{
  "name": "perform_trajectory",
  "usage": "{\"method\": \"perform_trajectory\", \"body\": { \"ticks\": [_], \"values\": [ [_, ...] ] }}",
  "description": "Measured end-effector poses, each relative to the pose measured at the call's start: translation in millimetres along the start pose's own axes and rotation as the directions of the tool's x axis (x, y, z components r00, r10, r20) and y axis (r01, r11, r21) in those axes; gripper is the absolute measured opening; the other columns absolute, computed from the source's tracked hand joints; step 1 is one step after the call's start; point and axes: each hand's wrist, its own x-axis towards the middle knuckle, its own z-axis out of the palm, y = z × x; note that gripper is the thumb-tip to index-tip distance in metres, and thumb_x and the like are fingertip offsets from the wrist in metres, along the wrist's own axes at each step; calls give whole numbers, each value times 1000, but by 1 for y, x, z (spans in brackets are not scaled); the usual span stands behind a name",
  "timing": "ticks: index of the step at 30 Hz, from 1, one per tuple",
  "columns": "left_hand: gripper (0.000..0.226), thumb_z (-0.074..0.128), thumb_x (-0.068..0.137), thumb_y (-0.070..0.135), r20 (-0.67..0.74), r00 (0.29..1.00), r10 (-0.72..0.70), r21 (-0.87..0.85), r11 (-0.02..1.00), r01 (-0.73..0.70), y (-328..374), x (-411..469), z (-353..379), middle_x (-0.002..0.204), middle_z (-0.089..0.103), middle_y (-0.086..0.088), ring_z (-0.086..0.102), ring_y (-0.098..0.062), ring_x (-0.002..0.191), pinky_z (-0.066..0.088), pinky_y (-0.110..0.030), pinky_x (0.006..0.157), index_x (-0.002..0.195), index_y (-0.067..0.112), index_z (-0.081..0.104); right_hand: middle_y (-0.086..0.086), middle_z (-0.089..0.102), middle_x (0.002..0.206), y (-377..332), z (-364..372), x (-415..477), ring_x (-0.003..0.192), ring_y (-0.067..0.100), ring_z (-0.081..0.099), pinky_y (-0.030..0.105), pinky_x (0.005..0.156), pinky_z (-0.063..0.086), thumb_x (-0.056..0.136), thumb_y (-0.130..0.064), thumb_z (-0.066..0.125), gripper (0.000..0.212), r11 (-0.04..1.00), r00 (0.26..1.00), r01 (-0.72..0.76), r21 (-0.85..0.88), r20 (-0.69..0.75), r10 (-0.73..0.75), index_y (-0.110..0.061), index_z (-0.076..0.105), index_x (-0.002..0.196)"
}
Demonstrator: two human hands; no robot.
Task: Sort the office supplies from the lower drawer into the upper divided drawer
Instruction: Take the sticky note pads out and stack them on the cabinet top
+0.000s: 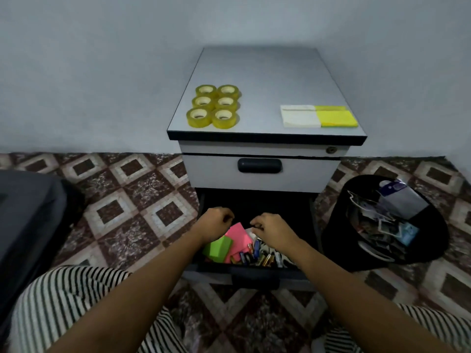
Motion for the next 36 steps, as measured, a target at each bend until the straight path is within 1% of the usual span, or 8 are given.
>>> {"method": "perform_trajectory", "body": {
  "ticks": [4,8,16,22,26,28,32,36],
  "values": [
    [32,49,92,8,107,989,-107,57,993,101,-24,4,20,124,59,-20,52,-31,117,34,-25,90,122,3,59,15,65,118,12,42,20,109,27,60,31,92,47,92,-21,56,31,991,983,-131,-13,125,131,-7,63,119],
    [42,48,92,10,206,943,-260,93,965,246,-41,15,35,131,49,-24,43,-34,124,36,-30,94,134,3,46,19,58,124,18,62,36,115,31,54,33,93,45,93,-21,53,35,984,961,-145,-99,222,164,-2,58,122],
    [50,41,95,14,286,849,-444,144,896,421,-49,35,58,139,37,-28,45,-39,123,39,-40,99,141,-1,27,22,62,115,16,85,67,106,34,59,34,83,48,91,-19,56,32,953,942,-303,6,154,299,0,59,116],
    [56,30,99,9,314,830,-461,264,882,390,-51,33,73,143,34,-29,42,-36,129,36,-39,103,147,-5,4,20,66,107,18,90,70,98,33,62,28,73,45,88,-13,54,25,889,900,-432,154,140,413,1,64,106],
    [59,38,96,9,304,832,-465,245,882,403,-51,32,74,147,23,-27,31,-35,135,33,-37,107,146,-7,10,16,65,91,18,90,72,86,31,62,25,64,39,87,-13,56,20,860,884,-466,207,165,438,3,65,94],
    [62,47,93,12,289,838,-462,210,885,416,-51,30,72,147,21,-26,41,-35,129,36,-36,104,145,-5,17,14,62,82,17,90,73,86,31,63,26,62,39,86,-15,58,17,861,884,-465,208,165,438,0,65,86],
    [58,54,90,12,267,865,-424,163,905,393,-52,29,68,142,29,-22,48,-35,122,39,-36,102,140,-2,28,14,64,88,15,83,74,82,26,62,31,70,48,86,-21,65,20,854,880,-473,219,165,445,-1,64,91],
    [45,52,91,10,244,892,-381,72,924,375,-55,31,60,134,44,-24,49,-34,120,39,-32,96,134,-1,41,17,66,102,20,72,74,97,29,62,30,77,47,91,-23,61,28,884,903,-423,198,173,393,3,64,101]
  ]
}}
